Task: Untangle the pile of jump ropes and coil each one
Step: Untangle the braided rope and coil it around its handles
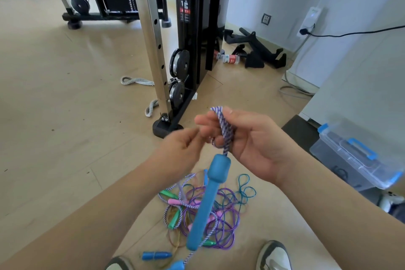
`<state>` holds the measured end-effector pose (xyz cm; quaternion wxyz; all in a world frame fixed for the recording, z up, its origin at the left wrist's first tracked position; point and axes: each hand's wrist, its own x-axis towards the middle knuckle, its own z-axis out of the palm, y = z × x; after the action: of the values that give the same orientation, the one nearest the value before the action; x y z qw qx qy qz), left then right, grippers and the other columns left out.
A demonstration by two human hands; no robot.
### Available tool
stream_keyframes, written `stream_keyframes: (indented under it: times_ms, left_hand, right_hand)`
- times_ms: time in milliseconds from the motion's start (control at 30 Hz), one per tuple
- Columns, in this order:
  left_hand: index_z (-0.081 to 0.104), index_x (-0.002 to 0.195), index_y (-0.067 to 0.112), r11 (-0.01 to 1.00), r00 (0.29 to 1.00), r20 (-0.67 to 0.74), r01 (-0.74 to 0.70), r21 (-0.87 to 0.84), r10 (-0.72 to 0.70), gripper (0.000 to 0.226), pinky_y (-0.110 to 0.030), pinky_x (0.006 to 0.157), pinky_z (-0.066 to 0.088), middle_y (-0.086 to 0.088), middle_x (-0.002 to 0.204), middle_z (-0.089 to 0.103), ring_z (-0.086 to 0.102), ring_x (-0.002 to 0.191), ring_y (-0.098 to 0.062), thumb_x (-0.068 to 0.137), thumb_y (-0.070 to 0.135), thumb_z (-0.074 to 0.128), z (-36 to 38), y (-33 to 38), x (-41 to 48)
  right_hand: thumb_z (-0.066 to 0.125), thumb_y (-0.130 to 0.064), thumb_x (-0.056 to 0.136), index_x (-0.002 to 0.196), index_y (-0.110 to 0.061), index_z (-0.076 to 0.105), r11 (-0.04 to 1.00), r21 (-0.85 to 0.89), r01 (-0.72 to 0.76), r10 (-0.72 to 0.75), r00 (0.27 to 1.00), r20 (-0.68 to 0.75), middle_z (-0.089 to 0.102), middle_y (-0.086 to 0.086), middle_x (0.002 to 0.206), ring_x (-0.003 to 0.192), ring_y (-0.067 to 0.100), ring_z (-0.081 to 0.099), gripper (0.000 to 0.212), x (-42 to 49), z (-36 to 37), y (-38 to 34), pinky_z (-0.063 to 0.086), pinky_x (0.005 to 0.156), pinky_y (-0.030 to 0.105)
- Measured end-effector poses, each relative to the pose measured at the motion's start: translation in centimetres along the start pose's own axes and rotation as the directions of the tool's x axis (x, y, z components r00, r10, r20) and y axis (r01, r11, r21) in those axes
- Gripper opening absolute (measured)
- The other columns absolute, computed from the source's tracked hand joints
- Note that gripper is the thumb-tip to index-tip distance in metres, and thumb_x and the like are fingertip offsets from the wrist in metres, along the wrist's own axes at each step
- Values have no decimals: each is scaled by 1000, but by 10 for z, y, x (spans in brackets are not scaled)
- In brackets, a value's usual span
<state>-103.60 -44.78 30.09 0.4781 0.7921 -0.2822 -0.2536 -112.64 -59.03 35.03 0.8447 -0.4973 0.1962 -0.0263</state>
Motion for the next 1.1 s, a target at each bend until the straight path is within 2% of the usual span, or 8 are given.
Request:
stream_keyframes:
  times_ms: [100, 233, 367, 467, 567, 700, 967, 1100]
  left_hand:
    - [64, 97, 19, 990, 991, 134, -9, 140, -10, 28, -38, 63, 51, 1, 62, 56, 48, 53, -15, 107, 35, 45, 16, 1, -9]
    - [55, 84, 6, 935, 953, 303, -126, 332, 21, 34, -51, 72, 54, -14, 74, 65, 64, 67, -29, 104, 32, 48, 15, 18, -22]
    - [65, 86, 9, 988, 952, 297, -110, 112, 72, 22, -34, 57, 55, -13, 66, 67, 67, 53, -19, 97, 27, 65, 4, 34, -28]
    - [69, 79, 16, 983, 980, 125, -143, -116, 157, 16, -18, 52, 45, -4, 60, 60, 58, 54, -12, 95, 17, 69, -9, 35, -21]
    - [71, 79, 17, 960, 975, -43, -222, -170, 218, 17, -23, 49, 40, -7, 57, 59, 48, 51, -17, 96, 18, 68, -18, 29, -13]
    - [75, 83, 15, 945, 934, -230, -307, -114, 275, 19, -54, 62, 56, -28, 77, 69, 62, 67, -47, 91, 32, 75, -24, 20, -4]
    - [70, 90, 17, 998, 996, 73, 58, -10, -57, 50, -23, 53, 45, -4, 61, 59, 51, 52, -14, 105, 51, 37, -10, 3, 2]
    - [55, 69, 19, 976, 968, -208, -103, 191, 142, 45, -29, 56, 38, 1, 62, 51, 45, 56, -13, 105, 43, 42, -12, -2, 8]
  right_hand:
    - [43, -8, 105, 122, 14, 60, 999, 28, 37, -34, 995, -89, 70, 30, 119, 109, 33, 72, 32, 3, -2, 2, 57, 87, 35]
    - [47, -8, 107, 107, 3, 68, 967, -247, 66, -132, 957, -258, 77, 15, 102, 101, 28, 76, 24, 10, -12, 12, 57, 99, 42]
    - [46, -15, 107, 98, 6, 63, 723, -689, 50, -271, 938, -216, 77, 11, 101, 76, 11, 69, 29, 8, -22, 15, 58, 86, 39]
    - [48, -18, 105, 87, 10, 54, 599, -793, 109, -332, 935, -122, 71, 18, 83, 74, 7, 68, 33, 5, -27, 12, 54, 76, 43]
    - [52, -21, 106, 92, 3, 70, 672, -732, 110, -260, 961, -93, 73, 21, 82, 67, 13, 63, 33, -1, -22, 6, 50, 72, 35]
    - [59, -21, 101, 94, 4, 72, 845, -531, 62, -56, 998, 28, 77, 22, 93, 66, 24, 58, 29, -8, -5, 3, 45, 61, 30]
    - [47, -14, 105, 109, 6, 67, 995, 70, -64, 72, 991, -117, 76, 19, 100, 65, 14, 59, 28, -3, -2, -5, 45, 63, 22]
    - [50, -16, 104, 96, 3, 69, 955, -177, -238, 221, 969, -113, 74, 17, 90, 62, 15, 55, 28, -7, -7, -4, 45, 65, 25]
